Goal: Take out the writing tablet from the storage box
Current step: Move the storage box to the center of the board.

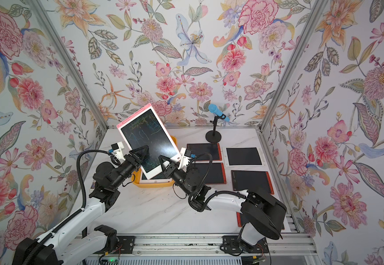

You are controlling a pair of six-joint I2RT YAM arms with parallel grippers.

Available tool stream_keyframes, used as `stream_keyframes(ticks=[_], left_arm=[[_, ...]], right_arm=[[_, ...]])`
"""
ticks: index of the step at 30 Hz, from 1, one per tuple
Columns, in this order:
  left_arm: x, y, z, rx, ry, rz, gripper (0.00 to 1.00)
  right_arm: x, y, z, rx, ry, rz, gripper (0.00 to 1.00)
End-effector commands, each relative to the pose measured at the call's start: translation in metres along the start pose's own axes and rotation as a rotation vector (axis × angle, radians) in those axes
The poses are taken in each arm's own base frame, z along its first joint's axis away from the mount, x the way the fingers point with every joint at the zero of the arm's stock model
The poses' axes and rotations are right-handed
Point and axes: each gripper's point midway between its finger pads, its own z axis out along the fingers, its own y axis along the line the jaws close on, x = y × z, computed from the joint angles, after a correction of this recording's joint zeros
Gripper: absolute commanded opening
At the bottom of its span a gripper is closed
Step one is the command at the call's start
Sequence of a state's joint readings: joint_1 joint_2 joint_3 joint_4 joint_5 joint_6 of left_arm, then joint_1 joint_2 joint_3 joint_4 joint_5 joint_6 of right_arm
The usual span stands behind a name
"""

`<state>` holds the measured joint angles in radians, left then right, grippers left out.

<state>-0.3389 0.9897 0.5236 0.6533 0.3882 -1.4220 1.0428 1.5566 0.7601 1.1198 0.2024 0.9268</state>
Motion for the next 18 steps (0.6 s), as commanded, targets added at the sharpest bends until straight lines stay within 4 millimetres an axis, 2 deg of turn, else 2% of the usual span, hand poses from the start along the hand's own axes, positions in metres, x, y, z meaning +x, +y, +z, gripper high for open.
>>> stream_keyframes(ticks=[1,3,5,6,7,14,18], left_arm=[[-0.007,-0.023,0.000,0.082,-0.028,0.019,0.60],[-0.006,-0.023,0.000,0.106,-0.026,-0.007,0.64],[-0.003,-0.023,0.000,0.123,-0.014,-0.018,0.68],[-0.003,-0.024,0.002,0.127,-0.010,-0.019,0.69],[-0.002,-0.024,0.002,0.128,-0.005,-0.020,0.70],[0.001,-0.018,0.002,0.108,0.005,-0.009,0.77],[0.004,-0.015,0.002,0.094,0.019,0.009,0.86]], right_arm=[[-0.012,0.023,-0.005,-0.081,-0.024,-0.004,0.24],[-0.014,0.025,-0.005,-0.083,-0.027,-0.009,0.25],[-0.016,0.024,-0.005,-0.072,-0.030,-0.016,0.21],[-0.017,0.023,-0.005,-0.065,-0.033,-0.019,0.02],[-0.019,0.020,-0.006,-0.051,-0.039,-0.015,0.00],[-0.025,0.016,-0.007,-0.028,-0.051,-0.019,0.00],[-0.041,0.019,-0.010,-0.037,-0.082,-0.020,0.00]])
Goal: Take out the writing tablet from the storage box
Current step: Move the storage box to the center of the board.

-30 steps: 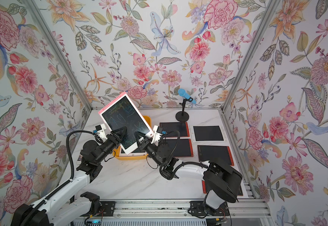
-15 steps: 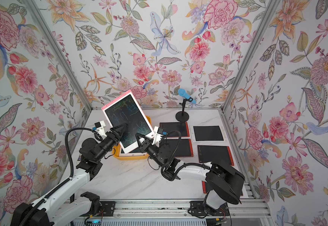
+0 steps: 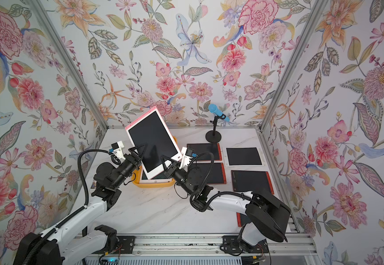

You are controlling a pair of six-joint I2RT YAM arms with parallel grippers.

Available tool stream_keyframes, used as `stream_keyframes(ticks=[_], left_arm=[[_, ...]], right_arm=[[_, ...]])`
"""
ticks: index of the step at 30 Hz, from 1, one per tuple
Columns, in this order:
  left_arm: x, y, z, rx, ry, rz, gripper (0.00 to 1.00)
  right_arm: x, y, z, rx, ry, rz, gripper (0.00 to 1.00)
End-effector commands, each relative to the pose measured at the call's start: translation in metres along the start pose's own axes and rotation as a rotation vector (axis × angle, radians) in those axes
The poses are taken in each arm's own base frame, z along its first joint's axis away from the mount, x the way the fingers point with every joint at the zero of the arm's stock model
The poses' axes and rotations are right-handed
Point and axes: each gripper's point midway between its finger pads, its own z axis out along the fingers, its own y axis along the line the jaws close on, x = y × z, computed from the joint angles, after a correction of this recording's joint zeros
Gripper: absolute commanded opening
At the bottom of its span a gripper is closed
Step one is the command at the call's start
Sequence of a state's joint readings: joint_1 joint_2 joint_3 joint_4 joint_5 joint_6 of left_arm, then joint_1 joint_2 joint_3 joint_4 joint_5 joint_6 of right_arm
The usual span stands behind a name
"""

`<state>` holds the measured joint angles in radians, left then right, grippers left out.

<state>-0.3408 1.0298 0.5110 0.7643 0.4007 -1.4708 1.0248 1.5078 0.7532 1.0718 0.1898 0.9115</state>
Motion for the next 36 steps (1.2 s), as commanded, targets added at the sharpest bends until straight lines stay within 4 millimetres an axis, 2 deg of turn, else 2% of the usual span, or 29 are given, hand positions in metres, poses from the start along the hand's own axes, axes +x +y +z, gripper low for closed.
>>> stream_keyframes(ticks=[1,7,13,15,18,21,26,28,31,36], left_arm=[[0.006,-0.007,-0.002,0.030,0.030,0.046,0.88],[0.015,0.010,-0.001,-0.044,0.092,0.103,0.99],[0.011,0.019,0.005,-0.120,0.165,0.260,0.99],[0.012,0.012,0.014,-0.121,0.232,0.361,0.99],[0.016,-0.010,0.030,-0.071,0.350,0.510,0.99],[0.021,-0.031,0.042,0.016,0.437,0.615,0.99],[0.037,-0.043,0.052,0.164,0.588,0.677,0.99],[0.040,-0.041,0.054,0.192,0.608,0.677,0.99],[0.044,-0.034,0.058,0.218,0.648,0.659,0.97],[0.051,-0.054,0.052,0.367,0.642,0.588,0.94]], right_arm=[[-0.036,0.017,-0.008,-0.045,-0.091,0.000,0.00],[-0.082,0.030,-0.022,-0.044,-0.098,-0.050,0.00],[-0.122,0.034,-0.045,0.111,0.096,-0.187,0.00],[-0.135,0.039,-0.059,0.146,0.168,-0.226,0.00],[-0.150,0.041,-0.083,0.175,0.251,-0.217,0.00],[-0.152,0.041,-0.105,0.168,0.327,-0.170,0.01],[-0.133,0.037,-0.135,0.111,0.438,-0.084,0.01],[-0.125,0.036,-0.144,0.093,0.466,-0.056,0.01],[-0.118,0.038,-0.151,0.062,0.503,-0.029,0.01],[-0.118,0.037,-0.153,0.052,0.515,-0.015,0.01]])
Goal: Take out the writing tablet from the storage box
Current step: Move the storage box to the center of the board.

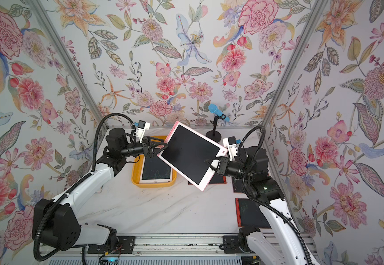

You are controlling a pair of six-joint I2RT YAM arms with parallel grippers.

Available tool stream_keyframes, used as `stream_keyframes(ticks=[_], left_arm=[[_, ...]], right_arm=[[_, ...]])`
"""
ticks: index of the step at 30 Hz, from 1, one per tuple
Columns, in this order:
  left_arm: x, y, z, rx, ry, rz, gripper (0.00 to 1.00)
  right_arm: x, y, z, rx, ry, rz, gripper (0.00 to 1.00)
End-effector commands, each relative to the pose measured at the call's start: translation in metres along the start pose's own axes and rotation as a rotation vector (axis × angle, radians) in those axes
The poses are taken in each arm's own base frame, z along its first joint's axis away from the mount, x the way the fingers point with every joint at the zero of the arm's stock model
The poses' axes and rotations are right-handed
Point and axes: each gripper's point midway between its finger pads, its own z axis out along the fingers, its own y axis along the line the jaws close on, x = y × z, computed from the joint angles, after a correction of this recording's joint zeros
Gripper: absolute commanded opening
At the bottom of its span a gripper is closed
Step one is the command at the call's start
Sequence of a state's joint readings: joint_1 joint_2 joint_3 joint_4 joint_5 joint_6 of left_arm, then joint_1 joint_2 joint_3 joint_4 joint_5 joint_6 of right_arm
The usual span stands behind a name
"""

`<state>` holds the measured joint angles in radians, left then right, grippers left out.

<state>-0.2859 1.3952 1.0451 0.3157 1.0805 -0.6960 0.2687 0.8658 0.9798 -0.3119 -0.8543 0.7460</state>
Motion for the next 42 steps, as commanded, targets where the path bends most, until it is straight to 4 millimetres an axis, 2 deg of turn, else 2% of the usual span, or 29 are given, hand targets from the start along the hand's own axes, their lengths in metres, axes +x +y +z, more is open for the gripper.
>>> stream_keyframes(ticks=[1,4,7,14,18,26,34,39,41,42], left_arm=[[-0.011,-0.026,-0.005,0.137,-0.028,0.050,0.92],[-0.009,-0.022,-0.002,0.148,-0.019,0.024,0.85],[-0.011,-0.030,-0.004,0.193,-0.038,0.011,0.77],[-0.013,-0.046,-0.009,0.321,-0.069,-0.058,0.41],[-0.017,-0.058,-0.014,0.411,-0.090,-0.096,0.37],[-0.015,-0.047,-0.011,0.458,-0.093,-0.178,0.30],[-0.012,-0.032,-0.005,0.403,-0.083,-0.205,0.16],[-0.012,-0.030,-0.004,0.395,-0.077,-0.210,0.12],[-0.012,-0.029,-0.003,0.392,-0.077,-0.211,0.10],[-0.012,-0.029,-0.003,0.391,-0.076,-0.211,0.08]], right_arm=[[0.002,0.026,-0.007,-0.095,0.025,-0.055,0.01],[0.002,0.028,-0.006,-0.110,0.041,-0.060,0.02],[0.002,0.025,-0.004,-0.113,0.053,-0.056,0.02],[-0.012,0.024,-0.004,-0.131,0.061,-0.098,0.03],[-0.022,0.015,-0.007,-0.125,0.051,-0.115,0.03],[-0.035,-0.004,-0.010,-0.111,0.038,-0.135,0.03],[-0.046,-0.009,-0.016,-0.139,0.046,-0.149,0.04],[-0.051,-0.015,-0.014,-0.165,0.071,-0.133,0.04],[-0.053,-0.019,-0.012,-0.163,0.078,-0.121,0.05],[-0.053,-0.022,-0.011,-0.157,0.077,-0.116,0.09]])
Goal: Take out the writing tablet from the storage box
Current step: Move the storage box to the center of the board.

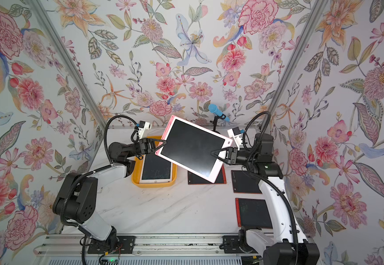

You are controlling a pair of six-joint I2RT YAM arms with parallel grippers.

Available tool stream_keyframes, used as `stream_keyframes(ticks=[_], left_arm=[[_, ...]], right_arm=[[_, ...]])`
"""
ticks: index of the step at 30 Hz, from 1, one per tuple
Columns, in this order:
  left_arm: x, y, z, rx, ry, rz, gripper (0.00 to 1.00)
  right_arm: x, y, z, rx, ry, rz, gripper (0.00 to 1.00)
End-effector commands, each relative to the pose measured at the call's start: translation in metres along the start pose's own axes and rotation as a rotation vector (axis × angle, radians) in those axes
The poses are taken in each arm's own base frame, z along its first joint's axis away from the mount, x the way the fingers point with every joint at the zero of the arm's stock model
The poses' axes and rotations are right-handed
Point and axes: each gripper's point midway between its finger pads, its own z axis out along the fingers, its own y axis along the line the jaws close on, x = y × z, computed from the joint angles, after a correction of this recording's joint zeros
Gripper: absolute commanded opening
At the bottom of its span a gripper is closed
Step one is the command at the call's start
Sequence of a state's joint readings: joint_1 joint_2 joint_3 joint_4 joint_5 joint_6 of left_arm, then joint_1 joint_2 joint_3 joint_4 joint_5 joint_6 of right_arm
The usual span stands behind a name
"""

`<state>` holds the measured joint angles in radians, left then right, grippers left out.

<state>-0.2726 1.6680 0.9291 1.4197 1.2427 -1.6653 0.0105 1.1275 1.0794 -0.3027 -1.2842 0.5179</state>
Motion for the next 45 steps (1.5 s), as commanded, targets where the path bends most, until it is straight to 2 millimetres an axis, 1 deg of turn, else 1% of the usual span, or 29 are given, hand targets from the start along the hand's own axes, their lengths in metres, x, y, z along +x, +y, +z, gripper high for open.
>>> stream_keyframes(ticks=[1,2,3,5,9,11,12,14,16,18,20,22,24,28,30,36,38,41,45], left_arm=[[-0.001,-0.019,0.000,0.030,0.019,0.117,0.07],[-0.002,-0.019,0.000,0.028,0.016,0.115,0.05],[-0.003,-0.018,-0.001,0.025,0.012,0.111,0.04],[-0.007,-0.018,-0.002,0.016,-0.007,0.099,0.02],[-0.019,-0.020,-0.006,-0.013,-0.071,0.086,0.01],[-0.028,-0.018,-0.012,-0.057,-0.120,0.074,0.00],[-0.031,-0.023,-0.014,-0.075,-0.143,0.084,0.00],[-0.037,-0.018,-0.022,-0.148,-0.198,0.069,0.00],[-0.040,-0.015,-0.027,-0.218,-0.240,0.062,0.00],[-0.039,-0.015,-0.034,-0.290,-0.279,0.069,0.00],[-0.035,-0.015,-0.042,-0.367,-0.302,0.066,0.00],[-0.027,-0.020,-0.049,-0.405,-0.336,0.051,0.00],[-0.015,-0.025,-0.054,-0.418,-0.373,0.022,0.00],[0.029,-0.019,-0.051,-0.477,-0.410,-0.066,0.00],[0.050,-0.020,-0.051,-0.477,-0.435,-0.103,0.00],[0.108,-0.020,-0.071,-0.539,-0.591,-0.187,0.00],[0.133,-0.019,-0.071,-0.551,-0.598,-0.219,0.00],[0.172,-0.009,-0.067,-0.575,-0.600,-0.266,0.00],[0.208,-0.002,-0.058,-0.601,-0.609,-0.287,0.00]], right_arm=[[-0.014,0.006,-0.004,0.009,-0.026,-0.062,0.14],[-0.015,0.005,-0.004,0.014,-0.028,-0.067,0.20],[-0.015,0.005,-0.004,0.020,-0.033,-0.072,0.29],[-0.018,0.004,-0.005,0.042,-0.049,-0.077,0.35],[-0.025,0.005,-0.012,0.089,-0.093,-0.091,0.48],[-0.032,0.003,-0.019,0.128,-0.131,-0.089,0.52],[-0.035,0.002,-0.023,0.151,-0.153,-0.086,0.55],[-0.042,-0.005,-0.034,0.219,-0.207,-0.066,0.56],[-0.048,-0.014,-0.046,0.304,-0.266,-0.043,0.58],[-0.051,-0.019,-0.057,0.392,-0.312,-0.044,0.60],[-0.051,-0.021,-0.067,0.482,-0.347,-0.048,0.60],[-0.051,-0.019,-0.076,0.553,-0.376,-0.063,0.61],[-0.050,-0.015,-0.083,0.604,-0.405,-0.078,0.61],[-0.046,-0.001,-0.085,0.623,-0.434,-0.113,0.61],[-0.042,0.003,-0.085,0.624,-0.438,-0.115,0.61],[-0.025,0.015,-0.079,0.602,-0.449,-0.114,0.61],[-0.019,0.018,-0.076,0.598,-0.448,-0.113,0.61],[-0.011,0.025,-0.071,0.586,-0.443,-0.119,0.61],[-0.002,0.031,-0.064,0.561,-0.422,-0.127,0.61]])
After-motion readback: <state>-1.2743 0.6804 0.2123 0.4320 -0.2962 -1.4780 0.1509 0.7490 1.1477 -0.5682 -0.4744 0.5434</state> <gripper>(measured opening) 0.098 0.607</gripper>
